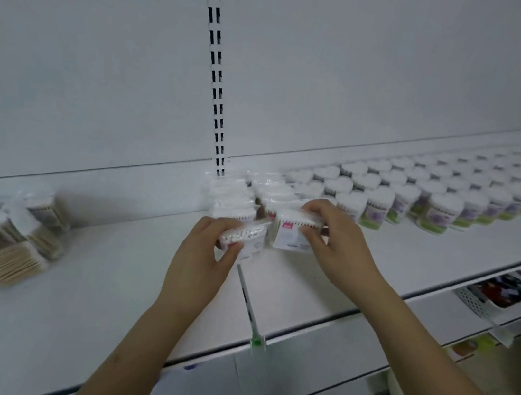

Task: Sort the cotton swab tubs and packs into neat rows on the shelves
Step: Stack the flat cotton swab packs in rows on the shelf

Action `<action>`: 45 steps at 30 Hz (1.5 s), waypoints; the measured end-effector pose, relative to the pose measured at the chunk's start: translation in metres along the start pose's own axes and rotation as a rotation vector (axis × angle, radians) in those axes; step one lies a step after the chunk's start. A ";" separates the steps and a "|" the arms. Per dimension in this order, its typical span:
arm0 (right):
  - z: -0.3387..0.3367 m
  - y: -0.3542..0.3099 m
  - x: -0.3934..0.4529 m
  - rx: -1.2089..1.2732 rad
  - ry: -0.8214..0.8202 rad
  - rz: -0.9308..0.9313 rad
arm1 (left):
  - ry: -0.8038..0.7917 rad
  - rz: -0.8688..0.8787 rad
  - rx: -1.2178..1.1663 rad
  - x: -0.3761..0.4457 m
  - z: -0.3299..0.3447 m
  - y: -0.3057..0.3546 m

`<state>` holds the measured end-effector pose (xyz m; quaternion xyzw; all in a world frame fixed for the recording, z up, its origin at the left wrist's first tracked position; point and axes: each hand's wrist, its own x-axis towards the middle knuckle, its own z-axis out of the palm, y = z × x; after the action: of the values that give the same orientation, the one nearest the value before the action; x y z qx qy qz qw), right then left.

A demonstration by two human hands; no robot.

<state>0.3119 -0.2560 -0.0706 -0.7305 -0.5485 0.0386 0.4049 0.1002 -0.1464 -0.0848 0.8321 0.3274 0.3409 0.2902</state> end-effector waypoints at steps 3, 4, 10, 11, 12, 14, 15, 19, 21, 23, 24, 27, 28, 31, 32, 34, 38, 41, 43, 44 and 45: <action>0.005 0.004 0.020 -0.244 -0.034 -0.167 | 0.043 -0.019 0.059 0.017 0.001 -0.005; 0.007 0.007 0.026 -0.356 -0.016 -0.232 | 0.065 -0.039 0.050 0.020 0.002 -0.006; 0.012 0.015 0.038 -0.452 0.030 -0.295 | 0.150 -0.255 -0.036 0.019 0.010 -0.011; 0.011 0.017 0.038 -0.470 0.026 -0.304 | 0.140 -0.293 -0.062 0.018 0.010 -0.012; 0.011 0.018 0.039 -0.487 0.017 -0.311 | 0.134 -0.318 -0.082 0.018 0.010 -0.013; 0.009 0.021 0.043 -0.490 -0.004 -0.324 | 0.125 -0.328 -0.084 0.018 0.012 -0.013; 0.009 0.023 0.046 -0.477 -0.012 -0.331 | 0.121 -0.322 -0.075 0.017 0.015 -0.012; 0.003 0.025 0.052 -0.427 -0.072 -0.343 | 0.122 -0.307 -0.053 0.014 0.026 -0.007; -0.001 0.023 0.054 -0.415 -0.115 -0.344 | 0.124 -0.321 -0.050 0.014 0.027 -0.007; -0.007 0.021 0.057 -0.358 -0.142 -0.325 | 0.131 -0.328 -0.050 0.012 0.026 -0.008; -0.009 0.019 0.060 -0.320 -0.138 -0.325 | 0.134 -0.326 -0.042 0.010 0.025 -0.008; -0.013 0.000 0.069 -0.201 -0.065 -0.365 | 0.147 -0.331 0.044 -0.002 0.018 -0.006; -0.012 -0.010 0.073 -0.156 -0.042 -0.381 | 0.158 -0.334 0.067 -0.006 0.015 -0.006; 0.002 -0.051 0.083 -0.018 -0.031 -0.418 | 0.215 -0.360 0.086 -0.023 0.003 -0.004; 0.009 -0.066 0.086 0.020 -0.039 -0.433 | 0.239 -0.369 0.096 -0.029 -0.002 -0.004; 0.026 -0.097 0.091 0.081 -0.067 -0.482 | 0.294 -0.392 0.132 -0.044 -0.015 -0.007; 0.070 -0.156 0.096 0.158 -0.156 -0.570 | 0.389 -0.456 0.245 -0.076 -0.051 -0.019; 0.108 -0.189 0.094 0.193 -0.224 -0.582 | 0.435 -0.511 0.303 -0.100 -0.083 -0.036; 0.134 -0.206 0.091 0.208 -0.268 -0.573 | 0.459 -0.526 0.337 -0.111 -0.107 -0.050; 0.147 -0.213 0.090 0.209 -0.292 -0.567 | 0.468 -0.527 0.357 -0.114 -0.119 -0.059; 0.159 -0.220 0.089 0.201 -0.315 -0.560 | 0.476 -0.529 0.377 -0.116 -0.131 -0.067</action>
<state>0.0980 -0.0795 -0.0034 -0.4929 -0.7772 0.0922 0.3802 -0.0863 -0.1571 -0.0975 0.6555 0.6451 0.3718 0.1262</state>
